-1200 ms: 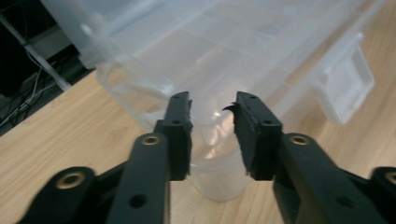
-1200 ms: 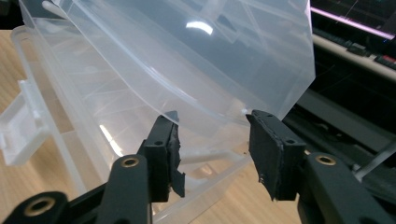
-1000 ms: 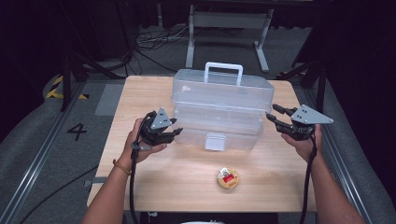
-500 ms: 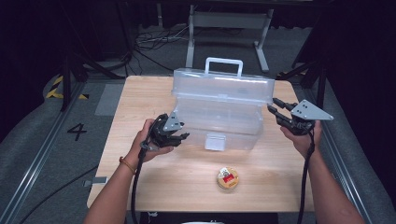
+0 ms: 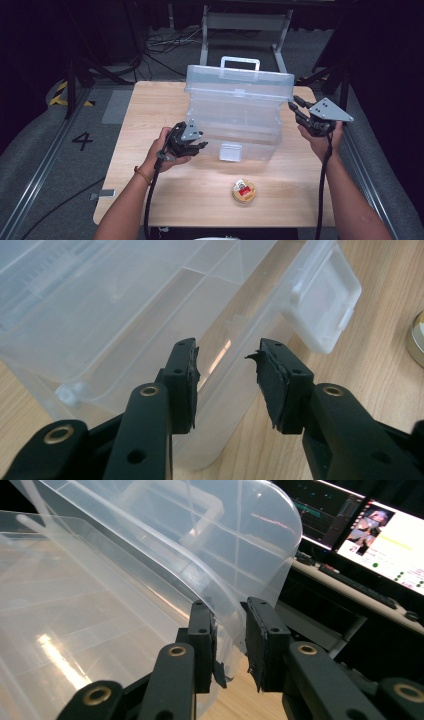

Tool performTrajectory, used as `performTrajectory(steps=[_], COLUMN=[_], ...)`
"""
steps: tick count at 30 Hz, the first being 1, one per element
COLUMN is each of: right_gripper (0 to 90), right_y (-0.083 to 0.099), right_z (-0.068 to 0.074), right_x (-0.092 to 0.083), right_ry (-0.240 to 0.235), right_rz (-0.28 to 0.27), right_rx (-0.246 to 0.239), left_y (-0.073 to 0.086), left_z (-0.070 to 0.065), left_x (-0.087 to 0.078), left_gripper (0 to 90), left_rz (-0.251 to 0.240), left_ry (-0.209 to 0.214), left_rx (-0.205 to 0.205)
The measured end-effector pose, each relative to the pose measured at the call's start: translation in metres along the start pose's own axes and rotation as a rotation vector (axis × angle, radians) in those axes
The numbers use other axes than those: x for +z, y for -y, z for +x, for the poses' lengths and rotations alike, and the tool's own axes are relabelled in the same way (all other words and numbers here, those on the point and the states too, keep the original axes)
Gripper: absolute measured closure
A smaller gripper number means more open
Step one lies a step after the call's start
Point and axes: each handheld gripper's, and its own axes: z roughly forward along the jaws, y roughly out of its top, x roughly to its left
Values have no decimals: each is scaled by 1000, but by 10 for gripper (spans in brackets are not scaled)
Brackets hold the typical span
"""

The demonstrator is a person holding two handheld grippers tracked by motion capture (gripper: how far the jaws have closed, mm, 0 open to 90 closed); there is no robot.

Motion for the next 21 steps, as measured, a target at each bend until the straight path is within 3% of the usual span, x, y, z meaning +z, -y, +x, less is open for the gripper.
performTrajectory(steps=[7,11,21], right_gripper=[764,778,803], right_y=[-8,-13,-21], right_z=[-2,-4,-10], right_x=[7,12,22], right_ry=[48,80,110], right_rz=[-2,5,23], right_rx=[21,11,-1], left_y=[-7,-14,-21], left_z=[-1,-5,-7], left_x=[8,15,27], left_gripper=[617,617,630], left_rz=[12,22,34], left_ry=[25,43,57], left_rx=[10,41,53])
